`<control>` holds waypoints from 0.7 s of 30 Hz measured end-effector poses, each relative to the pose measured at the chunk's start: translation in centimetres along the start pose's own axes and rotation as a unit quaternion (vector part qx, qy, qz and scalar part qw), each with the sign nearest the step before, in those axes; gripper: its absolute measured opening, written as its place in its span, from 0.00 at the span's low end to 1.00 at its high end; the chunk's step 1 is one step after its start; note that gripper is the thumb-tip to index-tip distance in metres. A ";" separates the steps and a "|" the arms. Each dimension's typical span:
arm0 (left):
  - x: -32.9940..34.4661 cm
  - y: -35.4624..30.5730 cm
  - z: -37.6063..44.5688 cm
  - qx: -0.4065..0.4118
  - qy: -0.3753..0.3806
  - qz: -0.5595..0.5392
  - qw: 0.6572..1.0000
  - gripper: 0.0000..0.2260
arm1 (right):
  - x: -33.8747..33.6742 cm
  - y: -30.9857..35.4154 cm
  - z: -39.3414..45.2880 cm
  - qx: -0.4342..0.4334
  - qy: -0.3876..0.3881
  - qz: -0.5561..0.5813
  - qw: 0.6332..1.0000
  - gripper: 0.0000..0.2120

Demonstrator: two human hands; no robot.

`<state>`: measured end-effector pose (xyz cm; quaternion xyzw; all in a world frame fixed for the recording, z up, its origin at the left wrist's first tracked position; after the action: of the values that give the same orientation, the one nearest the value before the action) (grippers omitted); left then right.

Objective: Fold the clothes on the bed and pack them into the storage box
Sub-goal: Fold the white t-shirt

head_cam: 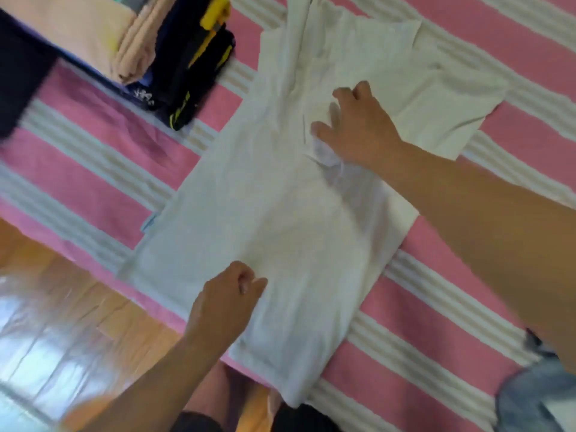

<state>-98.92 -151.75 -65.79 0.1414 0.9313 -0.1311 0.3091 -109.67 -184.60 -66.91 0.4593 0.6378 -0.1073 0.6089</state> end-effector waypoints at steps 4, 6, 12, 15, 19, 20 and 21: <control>4.1 6.8 -2.9 -0.001 0.059 0.070 0.996 0.11 | 3.1 1.9 0.5 0.125 0.051 -0.007 0.991 0.50; 4.1 8.2 -2.8 0.001 0.066 0.058 0.996 0.09 | 3.5 2.7 0.6 0.151 0.055 -0.006 0.987 0.52; 4.0 9.6 -1.3 0.053 0.115 0.035 0.991 0.07 | 0.7 2.9 -6.4 0.193 -0.155 0.133 0.960 0.30; 3.5 9.2 -1.5 0.074 0.103 0.047 0.991 0.06 | 2.8 3.0 -19.1 0.305 -0.246 0.161 0.906 0.18; 3.1 8.8 -1.7 0.063 0.089 0.079 0.991 0.07 | 10.0 7.7 -33.1 0.499 -0.194 0.307 0.787 0.12; 3.2 8.7 -1.6 0.060 0.091 0.088 0.990 0.08 | 11.7 9.4 -34.8 0.519 -0.173 0.349 0.761 0.10; 3.3 8.6 -1.4 0.059 0.091 0.096 0.989 0.09 | 13.3 11.0 -35.8 0.529 -0.150 0.384 0.742 0.09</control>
<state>-99.22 -142.76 -68.07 0.2598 0.9281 -0.1424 0.2255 -123.91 -147.53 -65.45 0.8915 0.1487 -0.2521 0.3457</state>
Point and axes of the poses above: each hand's wrist, its own z-axis towards the middle knuckle, its own x-axis out of the palm, y = z × x, the point moved 6 cm from there along z, towards the middle knuckle, and after that the axes turned 13 degrees about -x, right-handed, at the moved point
